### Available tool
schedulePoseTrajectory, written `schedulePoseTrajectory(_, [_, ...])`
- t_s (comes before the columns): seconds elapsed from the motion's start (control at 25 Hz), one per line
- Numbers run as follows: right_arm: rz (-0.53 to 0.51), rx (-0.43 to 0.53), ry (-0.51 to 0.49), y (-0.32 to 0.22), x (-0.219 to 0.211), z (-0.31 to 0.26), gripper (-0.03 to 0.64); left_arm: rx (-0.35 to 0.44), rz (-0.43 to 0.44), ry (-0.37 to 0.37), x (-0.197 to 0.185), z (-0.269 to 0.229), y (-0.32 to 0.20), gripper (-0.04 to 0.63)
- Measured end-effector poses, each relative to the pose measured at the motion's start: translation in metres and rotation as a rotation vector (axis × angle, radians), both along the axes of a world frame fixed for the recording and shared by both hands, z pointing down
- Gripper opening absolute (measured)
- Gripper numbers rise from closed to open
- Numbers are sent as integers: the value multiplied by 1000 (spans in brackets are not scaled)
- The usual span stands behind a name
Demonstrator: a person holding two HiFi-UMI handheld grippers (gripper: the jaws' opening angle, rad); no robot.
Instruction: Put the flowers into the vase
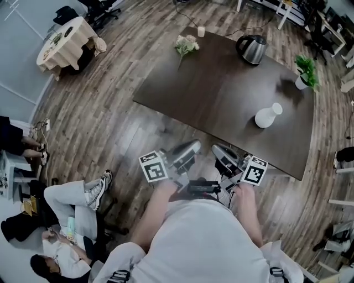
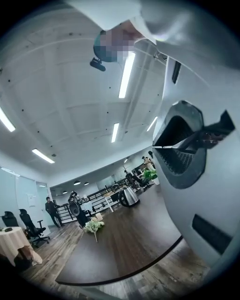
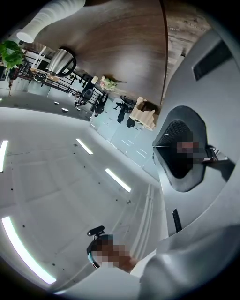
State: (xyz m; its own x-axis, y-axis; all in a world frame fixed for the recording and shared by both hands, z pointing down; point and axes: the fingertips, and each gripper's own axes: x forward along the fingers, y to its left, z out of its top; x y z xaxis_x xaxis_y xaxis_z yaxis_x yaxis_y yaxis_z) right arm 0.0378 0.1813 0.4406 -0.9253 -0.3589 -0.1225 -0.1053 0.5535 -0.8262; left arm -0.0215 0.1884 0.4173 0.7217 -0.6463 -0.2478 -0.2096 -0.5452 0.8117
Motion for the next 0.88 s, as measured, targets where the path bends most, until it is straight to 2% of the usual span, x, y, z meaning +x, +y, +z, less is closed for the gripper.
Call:
schedulePoseTrajectory(0.2, [17, 3, -33, -2, 20, -2, 23, 17, -19, -36, 12, -4, 4, 15])
schedulePoseTrajectory(0.44, [16, -12, -30, -9, 20, 3, 25, 29, -57, -23, 4, -9, 4, 15])
schedulePoseTrajectory(0.68, [27, -22, -4, -30, 11, 9, 25, 39, -68, -2, -11, -9, -16, 15])
schedulePoseTrajectory(0.88, [56, -38, 30, -65, -4, 18, 31, 39, -46, 23, -28, -1, -54, 15])
